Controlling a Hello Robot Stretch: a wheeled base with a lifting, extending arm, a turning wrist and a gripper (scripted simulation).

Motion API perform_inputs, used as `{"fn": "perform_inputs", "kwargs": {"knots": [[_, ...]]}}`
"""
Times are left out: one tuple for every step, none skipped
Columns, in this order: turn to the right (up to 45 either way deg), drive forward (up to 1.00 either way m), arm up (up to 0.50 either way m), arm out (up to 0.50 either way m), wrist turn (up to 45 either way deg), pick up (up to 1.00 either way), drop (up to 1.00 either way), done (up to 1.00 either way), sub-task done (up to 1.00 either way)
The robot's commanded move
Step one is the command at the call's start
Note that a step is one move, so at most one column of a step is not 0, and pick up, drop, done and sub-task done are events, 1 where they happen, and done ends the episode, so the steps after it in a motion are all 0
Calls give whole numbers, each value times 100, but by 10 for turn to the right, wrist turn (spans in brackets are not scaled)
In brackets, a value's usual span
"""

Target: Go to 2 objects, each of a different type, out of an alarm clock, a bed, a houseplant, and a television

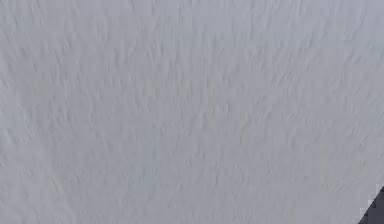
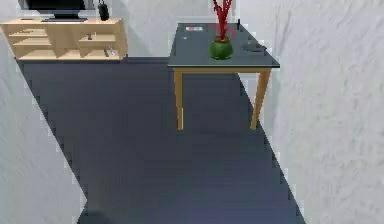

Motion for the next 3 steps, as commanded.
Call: {"fn": "perform_inputs", "kwargs": {"knots": [[450, 0, 0, 0, 0, 0, 0, 0, 0], [450, 0, 0, 0, 0, 0, 0, 0, 0], [90, 0, 0, 0, 0, 0, 0, 0, 0]]}}
